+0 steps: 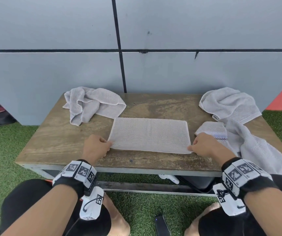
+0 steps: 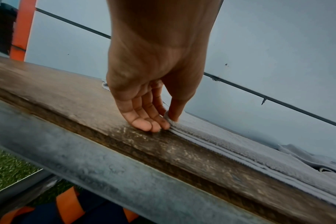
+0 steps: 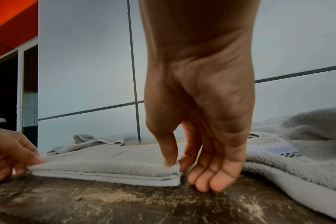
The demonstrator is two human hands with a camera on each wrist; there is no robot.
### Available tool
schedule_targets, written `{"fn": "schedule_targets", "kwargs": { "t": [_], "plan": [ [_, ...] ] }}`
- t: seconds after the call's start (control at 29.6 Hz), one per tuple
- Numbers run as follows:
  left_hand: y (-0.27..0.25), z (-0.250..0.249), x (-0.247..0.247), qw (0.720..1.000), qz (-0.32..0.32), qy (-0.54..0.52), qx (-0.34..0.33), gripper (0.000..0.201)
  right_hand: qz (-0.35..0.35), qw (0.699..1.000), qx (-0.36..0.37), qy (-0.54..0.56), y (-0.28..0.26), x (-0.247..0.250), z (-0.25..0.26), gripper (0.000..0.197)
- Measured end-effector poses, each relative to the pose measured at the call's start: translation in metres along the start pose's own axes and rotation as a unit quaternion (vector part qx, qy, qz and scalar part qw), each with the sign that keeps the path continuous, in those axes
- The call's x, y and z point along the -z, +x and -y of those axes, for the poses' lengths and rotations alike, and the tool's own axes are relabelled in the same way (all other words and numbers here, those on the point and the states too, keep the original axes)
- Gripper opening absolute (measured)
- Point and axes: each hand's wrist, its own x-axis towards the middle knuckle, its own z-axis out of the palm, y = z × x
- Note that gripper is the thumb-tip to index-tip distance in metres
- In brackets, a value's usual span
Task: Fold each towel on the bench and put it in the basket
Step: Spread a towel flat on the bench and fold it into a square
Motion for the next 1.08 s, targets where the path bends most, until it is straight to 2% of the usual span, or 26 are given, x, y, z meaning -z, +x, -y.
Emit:
{"fn": "schedule_targets", "kwargs": {
  "t": [0.1, 0.2, 0.24, 0.3, 0.37, 0.44, 0.57, 0.64, 0.74, 0.84, 1.08],
  "plan": [
    [0.001, -0.004, 0.000, 1.000, 0.007, 0.026, 0.004, 0.025, 0.004, 1.000, -0.010, -0.001, 0.002, -0.001, -0.001, 0.048],
    [0.000, -0.014, 0.000, 0.997, -0.024, 0.073, -0.015, 0.011, 0.015, 1.000, -0.026, -0.005, -0.001, 0.002, 0.001, 0.037],
    [0.001, -0.017, -0.003, 0.995, -0.047, 0.083, -0.037, 0.015, -0.012, 1.000, -0.021, -0.012, -0.003, 0.002, 0.004, 0.033],
    [0.002, -0.027, -0.014, 0.988, -0.066, 0.087, -0.108, 0.027, -0.122, 0.992, 0.023, -0.028, -0.006, -0.002, 0.014, 0.030],
    [0.001, -0.042, -0.031, 0.979, -0.035, 0.094, -0.180, 0.040, -0.195, 0.974, 0.113, -0.011, -0.006, -0.011, 0.034, 0.027],
    [0.003, -0.061, -0.053, 0.966, 0.009, 0.109, -0.236, 0.048, -0.176, 0.967, 0.182, 0.000, 0.001, -0.023, 0.059, 0.030],
    [0.013, -0.082, -0.099, 0.920, 0.066, 0.200, -0.330, 0.051, -0.103, 0.974, 0.200, -0.008, 0.028, -0.051, 0.091, 0.050],
    [0.020, -0.075, -0.114, 0.900, 0.085, 0.264, -0.337, 0.055, -0.061, 0.980, 0.190, -0.020, 0.037, -0.066, 0.090, 0.057],
    [0.027, -0.059, -0.124, 0.884, 0.065, 0.308, -0.345, 0.057, -0.043, 0.983, 0.174, -0.050, 0.043, -0.079, 0.077, 0.058],
    [0.029, -0.054, -0.126, 0.889, 0.050, 0.296, -0.345, 0.056, -0.053, 0.982, 0.171, -0.064, 0.045, -0.081, 0.072, 0.059],
    [0.039, -0.041, -0.109, 0.916, 0.029, 0.278, -0.289, 0.060, -0.085, 0.982, 0.146, -0.086, 0.044, -0.081, 0.066, 0.059]
  ]
}}
